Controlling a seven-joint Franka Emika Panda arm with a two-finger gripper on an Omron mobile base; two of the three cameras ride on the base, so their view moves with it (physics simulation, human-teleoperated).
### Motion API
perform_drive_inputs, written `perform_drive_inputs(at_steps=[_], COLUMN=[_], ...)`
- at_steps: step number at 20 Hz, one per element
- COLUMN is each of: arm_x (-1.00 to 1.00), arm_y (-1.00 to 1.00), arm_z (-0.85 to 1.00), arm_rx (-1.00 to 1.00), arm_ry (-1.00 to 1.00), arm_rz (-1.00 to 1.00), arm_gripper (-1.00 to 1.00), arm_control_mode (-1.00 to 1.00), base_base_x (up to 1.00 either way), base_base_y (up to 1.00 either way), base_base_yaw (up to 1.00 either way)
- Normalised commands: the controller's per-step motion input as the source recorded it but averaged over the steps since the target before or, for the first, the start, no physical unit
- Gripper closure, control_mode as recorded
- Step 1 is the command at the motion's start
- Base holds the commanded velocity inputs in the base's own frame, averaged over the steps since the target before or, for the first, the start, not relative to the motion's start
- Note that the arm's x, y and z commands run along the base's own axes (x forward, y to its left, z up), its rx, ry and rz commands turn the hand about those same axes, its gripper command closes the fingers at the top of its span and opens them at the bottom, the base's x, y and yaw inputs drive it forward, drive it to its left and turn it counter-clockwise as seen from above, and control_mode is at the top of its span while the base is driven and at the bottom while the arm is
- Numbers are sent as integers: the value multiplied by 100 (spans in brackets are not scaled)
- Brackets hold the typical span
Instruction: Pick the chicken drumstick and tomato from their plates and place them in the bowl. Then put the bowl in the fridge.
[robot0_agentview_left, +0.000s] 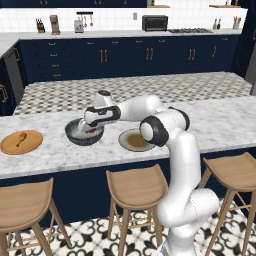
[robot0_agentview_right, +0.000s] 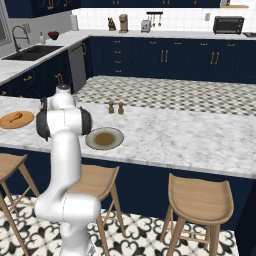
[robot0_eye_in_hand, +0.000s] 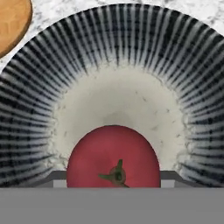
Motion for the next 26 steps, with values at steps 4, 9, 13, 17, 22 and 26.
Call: perform_drive_inputs(at_steps=[4, 9, 13, 17, 22, 26], arm_x=[68, 32, 9, -41, -69, -85], arm_y=[15, 12, 19, 7, 1, -13], arm_z=[-13, -8, -17, -24, -6, 26], arm_rx=[-1, -5, -4, -1, 0, 0], arm_ry=[12, 10, 4, 1, -2, -12], arm_rz=[0, 1, 3, 5, 1, 0], arm_gripper=[100, -100, -100, -100, -100, -100], arm_control_mode=[-100, -100, -100, -100, -100, -100], base_base_x=[0, 0, 0, 0, 0, 0], base_base_y=[0, 0, 0, 0, 0, 0], base_base_yaw=[0, 0, 0, 0, 0, 0])
